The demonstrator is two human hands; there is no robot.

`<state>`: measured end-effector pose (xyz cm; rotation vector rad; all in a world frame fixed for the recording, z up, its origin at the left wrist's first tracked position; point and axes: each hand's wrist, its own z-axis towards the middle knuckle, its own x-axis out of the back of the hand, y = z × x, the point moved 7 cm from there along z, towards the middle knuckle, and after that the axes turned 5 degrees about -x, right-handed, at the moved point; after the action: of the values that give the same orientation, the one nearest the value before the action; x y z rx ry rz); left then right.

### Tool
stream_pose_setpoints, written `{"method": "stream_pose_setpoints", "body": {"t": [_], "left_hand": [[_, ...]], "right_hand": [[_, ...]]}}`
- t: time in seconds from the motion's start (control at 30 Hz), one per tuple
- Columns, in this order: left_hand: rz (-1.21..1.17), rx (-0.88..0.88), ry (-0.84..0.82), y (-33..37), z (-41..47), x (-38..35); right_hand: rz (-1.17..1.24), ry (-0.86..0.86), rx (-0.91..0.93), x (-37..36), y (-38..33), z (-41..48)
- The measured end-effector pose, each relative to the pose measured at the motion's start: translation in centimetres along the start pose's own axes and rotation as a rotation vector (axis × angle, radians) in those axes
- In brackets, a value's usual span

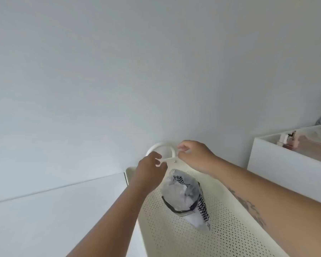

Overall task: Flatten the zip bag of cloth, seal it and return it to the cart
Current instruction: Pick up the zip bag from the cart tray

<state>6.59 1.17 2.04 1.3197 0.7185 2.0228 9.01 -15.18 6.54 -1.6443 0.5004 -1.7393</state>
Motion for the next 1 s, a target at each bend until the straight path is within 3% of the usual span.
{"method": "stream_pose_setpoints", "body": {"t": [0.07,0.33,0.43,0.57,0.67,0.8,1.0], "left_hand": [[0.103,0.036,-0.029,-0.4,-1.2,-1.0],[0.037,0.423,-0.283,-2.1,-5.3,-4.6],[-0.113,0.567,-0.281,-2.0,-6.7,-5.2],[-0.317,0.594,-0.213,-1.2,-7.1,-5.3],[-0.390,0.547,-0.097,-0.3,-7.1,-3.7],[-0.388,0.287,0.165,2.1,-6.9,0.5],[-0.122,-0.051,0.218,4.2,-7.9,6.8]], "right_hand": [[-0.092,-0.063,-0.069,-0.8,1.2,-0.8],[-0.200,-0.193,-0.257,-2.5,4.1,-4.2],[-0.168,-0.185,-0.277,-2.5,4.2,-5.1],[-0.120,-0.136,-0.242,-2.1,3.7,-6.2],[0.024,-0.104,-0.231,-1.8,3.5,-7.3],[0.245,-0.043,-0.158,-1.4,1.6,-8.7],[0.348,0.024,-0.100,-2.0,-1.7,-10.1]]}}
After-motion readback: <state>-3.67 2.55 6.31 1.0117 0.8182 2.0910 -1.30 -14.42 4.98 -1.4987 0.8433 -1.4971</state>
